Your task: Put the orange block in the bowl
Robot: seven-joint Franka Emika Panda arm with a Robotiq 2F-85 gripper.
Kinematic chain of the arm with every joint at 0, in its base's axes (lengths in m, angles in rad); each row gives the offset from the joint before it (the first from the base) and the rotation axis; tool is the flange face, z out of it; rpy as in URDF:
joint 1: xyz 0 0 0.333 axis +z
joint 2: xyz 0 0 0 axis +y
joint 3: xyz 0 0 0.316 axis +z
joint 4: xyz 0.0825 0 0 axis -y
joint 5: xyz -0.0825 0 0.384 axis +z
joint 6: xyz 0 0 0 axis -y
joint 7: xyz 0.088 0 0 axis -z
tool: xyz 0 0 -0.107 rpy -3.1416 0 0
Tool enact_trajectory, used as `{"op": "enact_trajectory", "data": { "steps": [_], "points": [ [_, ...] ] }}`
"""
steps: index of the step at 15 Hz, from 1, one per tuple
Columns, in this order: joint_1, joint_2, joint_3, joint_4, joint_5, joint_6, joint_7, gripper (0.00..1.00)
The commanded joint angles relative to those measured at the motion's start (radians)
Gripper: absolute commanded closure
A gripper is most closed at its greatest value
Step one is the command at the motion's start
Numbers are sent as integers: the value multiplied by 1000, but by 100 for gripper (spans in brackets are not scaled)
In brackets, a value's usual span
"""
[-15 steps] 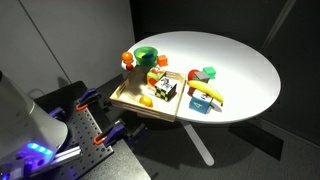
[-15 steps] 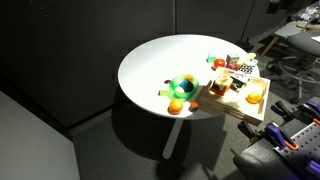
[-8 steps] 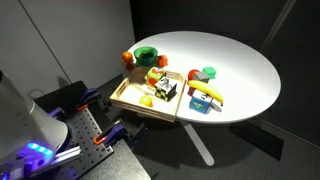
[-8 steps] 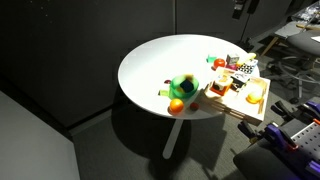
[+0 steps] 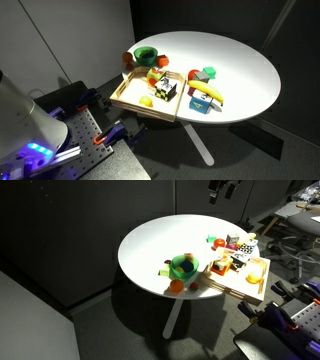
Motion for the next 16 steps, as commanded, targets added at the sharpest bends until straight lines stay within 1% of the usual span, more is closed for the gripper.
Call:
{"op": "enact_trajectory", "data": {
  "steps": [1,4,8,13,14,16],
  "points": [
    [-7,85,7,54,-81,30,80,0],
    [-6,149,6,73,-169,34,149,0],
    [6,221,-1,105,-224,-7,199,0],
    [11,273,-7,147,-197,-68,175,0],
    [9,254,-8,100,-196,-21,163,0],
    [9,260,-9,103,-196,-23,163,0]
  ]
}}
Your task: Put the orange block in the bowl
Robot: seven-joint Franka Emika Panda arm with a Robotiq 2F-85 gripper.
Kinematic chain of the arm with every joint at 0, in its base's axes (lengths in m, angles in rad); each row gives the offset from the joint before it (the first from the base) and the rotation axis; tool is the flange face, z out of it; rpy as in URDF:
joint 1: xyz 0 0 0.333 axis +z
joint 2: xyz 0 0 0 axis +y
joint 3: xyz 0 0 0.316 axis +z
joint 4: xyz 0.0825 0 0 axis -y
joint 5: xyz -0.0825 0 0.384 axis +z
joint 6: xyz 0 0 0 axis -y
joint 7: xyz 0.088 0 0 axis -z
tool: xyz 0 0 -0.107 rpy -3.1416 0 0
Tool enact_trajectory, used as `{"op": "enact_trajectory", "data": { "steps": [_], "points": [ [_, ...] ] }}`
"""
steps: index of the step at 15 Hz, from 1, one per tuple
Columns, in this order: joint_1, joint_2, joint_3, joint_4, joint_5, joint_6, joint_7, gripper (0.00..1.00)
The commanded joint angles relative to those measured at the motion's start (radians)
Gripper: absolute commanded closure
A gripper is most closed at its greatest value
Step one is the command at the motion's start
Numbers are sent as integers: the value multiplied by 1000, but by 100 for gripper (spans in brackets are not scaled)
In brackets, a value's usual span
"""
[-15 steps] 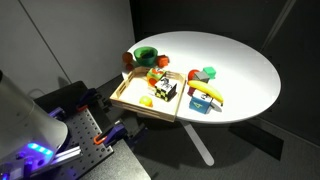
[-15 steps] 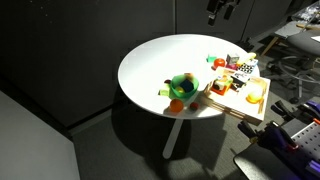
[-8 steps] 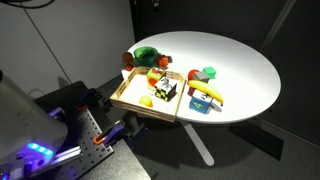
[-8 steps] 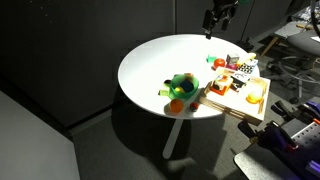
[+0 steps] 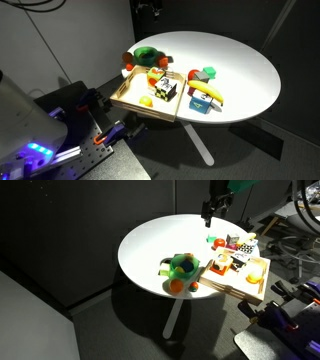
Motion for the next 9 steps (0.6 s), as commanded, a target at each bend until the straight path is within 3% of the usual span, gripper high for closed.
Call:
{"op": "enact_trajectory", "data": {
  "steps": [1,9],
  "points": [
    [9,0,-9,0,1,-2,-1,0],
    [8,55,-11,32,3,-14,7,0]
  ]
}}
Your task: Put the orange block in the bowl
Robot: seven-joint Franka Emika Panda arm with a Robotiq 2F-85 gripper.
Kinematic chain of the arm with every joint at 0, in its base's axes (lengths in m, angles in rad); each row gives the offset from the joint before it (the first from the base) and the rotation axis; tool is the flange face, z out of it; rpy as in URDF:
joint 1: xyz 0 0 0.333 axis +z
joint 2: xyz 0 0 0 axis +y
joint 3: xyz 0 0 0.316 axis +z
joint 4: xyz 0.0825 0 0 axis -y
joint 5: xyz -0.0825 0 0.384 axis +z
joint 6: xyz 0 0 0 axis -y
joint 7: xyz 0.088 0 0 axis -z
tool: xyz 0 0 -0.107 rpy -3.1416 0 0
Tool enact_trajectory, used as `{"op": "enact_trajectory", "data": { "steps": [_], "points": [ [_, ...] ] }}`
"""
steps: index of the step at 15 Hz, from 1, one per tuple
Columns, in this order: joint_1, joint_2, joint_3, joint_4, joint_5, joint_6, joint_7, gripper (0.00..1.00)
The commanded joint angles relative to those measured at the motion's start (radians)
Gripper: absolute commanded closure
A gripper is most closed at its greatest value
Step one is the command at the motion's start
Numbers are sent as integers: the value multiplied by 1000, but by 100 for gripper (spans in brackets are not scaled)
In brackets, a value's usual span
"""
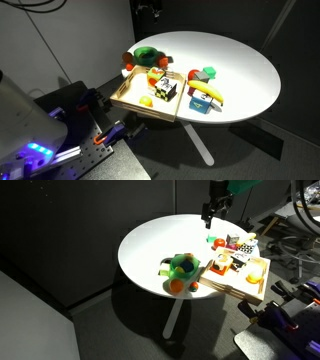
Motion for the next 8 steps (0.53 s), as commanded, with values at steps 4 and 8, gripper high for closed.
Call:
{"op": "enact_trajectory", "data": {
  "steps": [4,8],
  "points": [
    [9,116,-26,66,-2,15,39,0],
    [14,196,-52,111,4,61,106,0]
  ]
}}
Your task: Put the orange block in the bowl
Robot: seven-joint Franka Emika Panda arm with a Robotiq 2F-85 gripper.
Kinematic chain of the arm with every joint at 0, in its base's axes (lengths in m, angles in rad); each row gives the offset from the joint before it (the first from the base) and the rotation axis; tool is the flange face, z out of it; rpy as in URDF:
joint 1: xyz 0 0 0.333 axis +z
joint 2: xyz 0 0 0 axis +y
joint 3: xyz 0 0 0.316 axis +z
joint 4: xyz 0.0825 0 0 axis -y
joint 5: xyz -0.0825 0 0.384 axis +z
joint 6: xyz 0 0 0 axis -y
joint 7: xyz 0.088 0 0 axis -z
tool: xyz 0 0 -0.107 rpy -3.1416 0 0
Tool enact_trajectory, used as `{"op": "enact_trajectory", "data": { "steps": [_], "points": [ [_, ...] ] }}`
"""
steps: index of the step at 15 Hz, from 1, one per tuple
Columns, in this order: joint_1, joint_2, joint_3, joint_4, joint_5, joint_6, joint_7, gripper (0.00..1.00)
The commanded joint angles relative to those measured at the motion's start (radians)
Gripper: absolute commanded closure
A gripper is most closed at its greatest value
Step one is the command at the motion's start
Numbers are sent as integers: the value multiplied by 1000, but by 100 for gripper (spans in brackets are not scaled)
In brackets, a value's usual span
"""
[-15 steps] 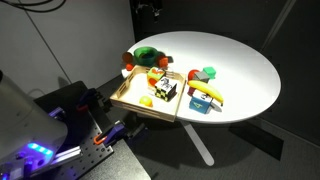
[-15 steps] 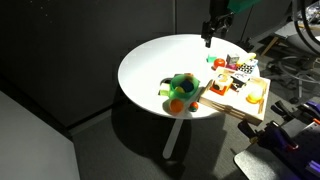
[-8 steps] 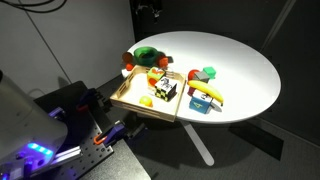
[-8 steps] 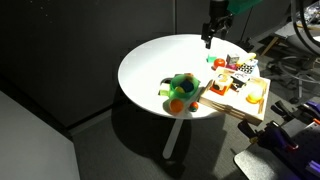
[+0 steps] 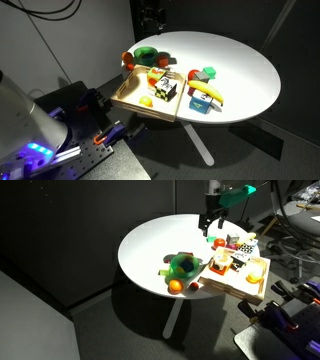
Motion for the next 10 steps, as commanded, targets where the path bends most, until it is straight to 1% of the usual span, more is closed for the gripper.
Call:
{"op": "enact_trajectory", "data": {
  "steps": [1,7,10],
  "points": [
    [16,80,-31,71,8,44,95,0],
    [36,192,-73,151,19,126,235,0],
    [52,245,-92,198,20,133,274,0]
  ]
}}
